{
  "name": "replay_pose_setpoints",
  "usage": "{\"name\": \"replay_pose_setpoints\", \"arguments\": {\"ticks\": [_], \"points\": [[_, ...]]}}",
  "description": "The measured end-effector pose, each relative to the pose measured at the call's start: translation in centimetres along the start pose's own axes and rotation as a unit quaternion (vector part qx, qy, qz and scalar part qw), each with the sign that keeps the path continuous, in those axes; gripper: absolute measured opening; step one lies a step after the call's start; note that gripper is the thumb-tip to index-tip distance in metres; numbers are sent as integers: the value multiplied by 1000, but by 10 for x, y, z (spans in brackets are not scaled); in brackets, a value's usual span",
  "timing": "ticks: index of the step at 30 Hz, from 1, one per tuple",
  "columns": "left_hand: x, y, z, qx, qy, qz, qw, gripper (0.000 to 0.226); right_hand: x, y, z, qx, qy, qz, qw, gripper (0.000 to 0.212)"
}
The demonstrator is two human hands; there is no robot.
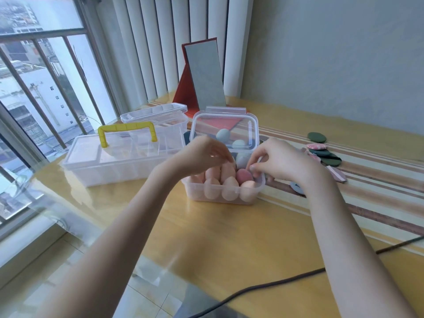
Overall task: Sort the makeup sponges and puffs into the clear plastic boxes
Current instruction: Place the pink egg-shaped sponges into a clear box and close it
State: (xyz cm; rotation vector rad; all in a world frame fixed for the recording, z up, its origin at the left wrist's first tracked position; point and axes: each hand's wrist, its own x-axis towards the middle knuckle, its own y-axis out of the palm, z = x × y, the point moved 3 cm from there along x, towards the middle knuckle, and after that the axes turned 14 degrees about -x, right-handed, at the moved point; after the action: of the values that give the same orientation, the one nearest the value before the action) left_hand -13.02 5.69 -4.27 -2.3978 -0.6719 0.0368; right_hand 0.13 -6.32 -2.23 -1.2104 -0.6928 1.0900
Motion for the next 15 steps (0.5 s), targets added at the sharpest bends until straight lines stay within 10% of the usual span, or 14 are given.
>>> {"name": "replay_pose_setpoints", "arguments": {"ticks": [3, 15], "points": [[-6, -4, 6, -68, 13, -92, 993, 14, 2, -4, -2, 22, 9, -42, 999, 6], [-11, 21, 7, 85, -27, 29, 996, 19, 6, 18, 18, -101, 25, 4, 995, 7]]}}
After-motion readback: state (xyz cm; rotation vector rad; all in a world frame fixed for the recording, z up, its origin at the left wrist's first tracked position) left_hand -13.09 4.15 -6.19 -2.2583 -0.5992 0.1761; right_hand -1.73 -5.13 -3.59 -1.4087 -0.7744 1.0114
